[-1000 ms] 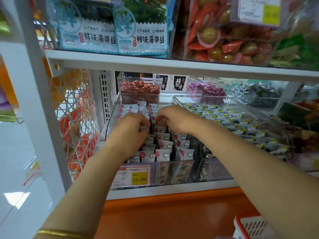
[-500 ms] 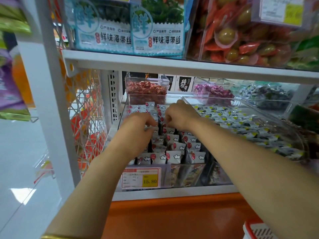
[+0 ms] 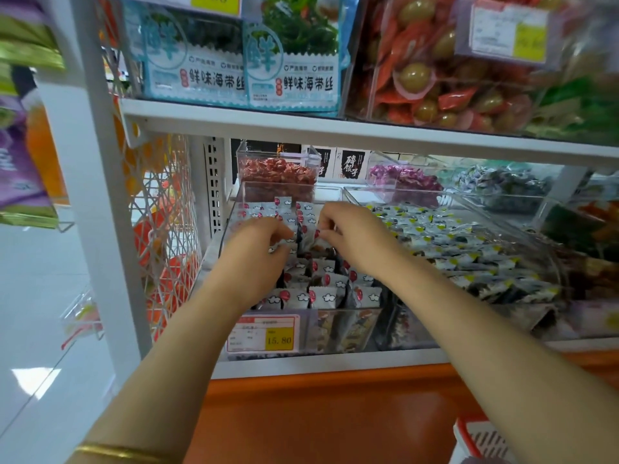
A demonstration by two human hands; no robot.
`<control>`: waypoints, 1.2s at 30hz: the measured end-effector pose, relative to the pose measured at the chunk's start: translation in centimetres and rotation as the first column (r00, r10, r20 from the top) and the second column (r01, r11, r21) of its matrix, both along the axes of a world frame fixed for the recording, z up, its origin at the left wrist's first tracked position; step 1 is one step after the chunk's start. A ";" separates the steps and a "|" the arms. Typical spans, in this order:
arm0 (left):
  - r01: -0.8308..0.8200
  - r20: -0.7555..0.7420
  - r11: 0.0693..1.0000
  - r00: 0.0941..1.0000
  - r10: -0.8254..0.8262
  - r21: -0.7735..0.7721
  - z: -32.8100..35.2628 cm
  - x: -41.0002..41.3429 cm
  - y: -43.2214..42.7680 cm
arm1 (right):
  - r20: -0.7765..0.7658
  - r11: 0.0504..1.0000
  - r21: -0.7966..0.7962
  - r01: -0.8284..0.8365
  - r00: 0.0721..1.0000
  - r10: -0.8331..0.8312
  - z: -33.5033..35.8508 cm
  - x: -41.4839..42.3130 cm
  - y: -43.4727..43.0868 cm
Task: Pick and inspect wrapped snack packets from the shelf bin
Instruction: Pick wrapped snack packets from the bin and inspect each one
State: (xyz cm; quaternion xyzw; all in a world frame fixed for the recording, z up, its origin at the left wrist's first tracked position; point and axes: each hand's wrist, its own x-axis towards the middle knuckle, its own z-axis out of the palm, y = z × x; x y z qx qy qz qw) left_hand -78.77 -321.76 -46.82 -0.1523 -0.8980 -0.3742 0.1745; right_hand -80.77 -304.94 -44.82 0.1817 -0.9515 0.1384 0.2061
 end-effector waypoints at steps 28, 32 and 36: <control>-0.029 0.262 0.676 0.933 -0.246 0.736 0.6 1.8 1.1 | 0.145 -0.107 -0.975 0.195 0.923 0.358 -1.2 7.1 2.7; -0.087 0.265 0.475 0.910 -0.320 0.875 0.7 1.9 0.8 | 0.165 -0.147 -0.959 0.243 0.898 0.408 -1.2 7.2 2.4; -0.085 0.230 0.505 0.945 -0.233 0.859 0.5 2.0 0.8 | 0.135 -0.276 -0.924 0.265 0.902 0.411 -1.1 7.1 2.4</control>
